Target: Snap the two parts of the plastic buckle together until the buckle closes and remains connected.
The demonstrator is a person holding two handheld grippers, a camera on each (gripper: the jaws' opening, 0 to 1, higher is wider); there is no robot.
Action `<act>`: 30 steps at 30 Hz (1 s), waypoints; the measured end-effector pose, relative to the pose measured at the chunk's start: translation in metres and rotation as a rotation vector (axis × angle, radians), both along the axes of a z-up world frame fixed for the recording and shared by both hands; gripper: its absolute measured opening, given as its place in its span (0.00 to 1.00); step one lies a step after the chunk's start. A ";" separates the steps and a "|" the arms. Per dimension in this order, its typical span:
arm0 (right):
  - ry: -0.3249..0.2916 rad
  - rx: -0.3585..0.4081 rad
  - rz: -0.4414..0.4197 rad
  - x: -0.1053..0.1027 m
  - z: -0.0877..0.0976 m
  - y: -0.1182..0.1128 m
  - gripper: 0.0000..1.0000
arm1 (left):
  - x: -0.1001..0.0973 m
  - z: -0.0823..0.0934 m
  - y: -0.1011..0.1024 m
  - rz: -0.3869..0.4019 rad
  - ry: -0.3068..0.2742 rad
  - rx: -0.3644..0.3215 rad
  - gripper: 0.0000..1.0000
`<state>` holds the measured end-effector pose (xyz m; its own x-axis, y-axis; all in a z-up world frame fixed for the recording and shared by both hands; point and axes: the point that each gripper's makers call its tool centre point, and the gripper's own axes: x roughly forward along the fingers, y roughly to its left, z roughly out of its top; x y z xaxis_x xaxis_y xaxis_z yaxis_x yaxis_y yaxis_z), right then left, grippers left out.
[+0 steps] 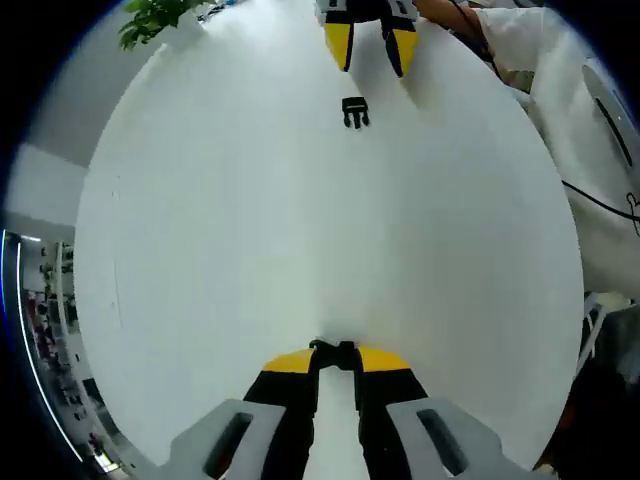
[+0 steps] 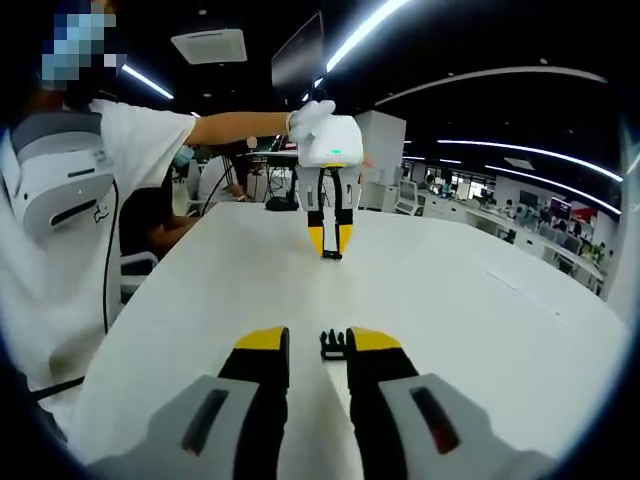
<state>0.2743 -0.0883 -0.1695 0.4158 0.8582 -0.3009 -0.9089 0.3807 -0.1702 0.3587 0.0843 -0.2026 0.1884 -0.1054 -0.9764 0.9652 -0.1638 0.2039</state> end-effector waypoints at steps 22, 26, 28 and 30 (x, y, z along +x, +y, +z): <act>0.005 0.014 -0.005 -0.009 -0.002 -0.002 0.21 | -0.030 -0.004 -0.006 0.777 0.253 -0.079 0.12; 0.008 0.015 -0.008 -0.008 -0.003 -0.003 0.21 | -0.030 -0.006 0.004 0.836 0.193 -0.041 0.12; 0.008 0.017 -0.008 -0.008 -0.003 -0.003 0.21 | -0.032 -0.007 0.003 0.883 0.196 -0.047 0.12; 0.006 0.018 -0.009 -0.008 -0.003 -0.003 0.21 | -0.038 -0.007 0.000 0.928 0.233 -0.055 0.12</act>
<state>0.2666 -0.0912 -0.1729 0.4219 0.8595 -0.2885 -0.9064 0.3920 -0.1575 0.3208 0.0842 -0.2099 0.0213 -0.0584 -0.9981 0.7225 0.6909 -0.0250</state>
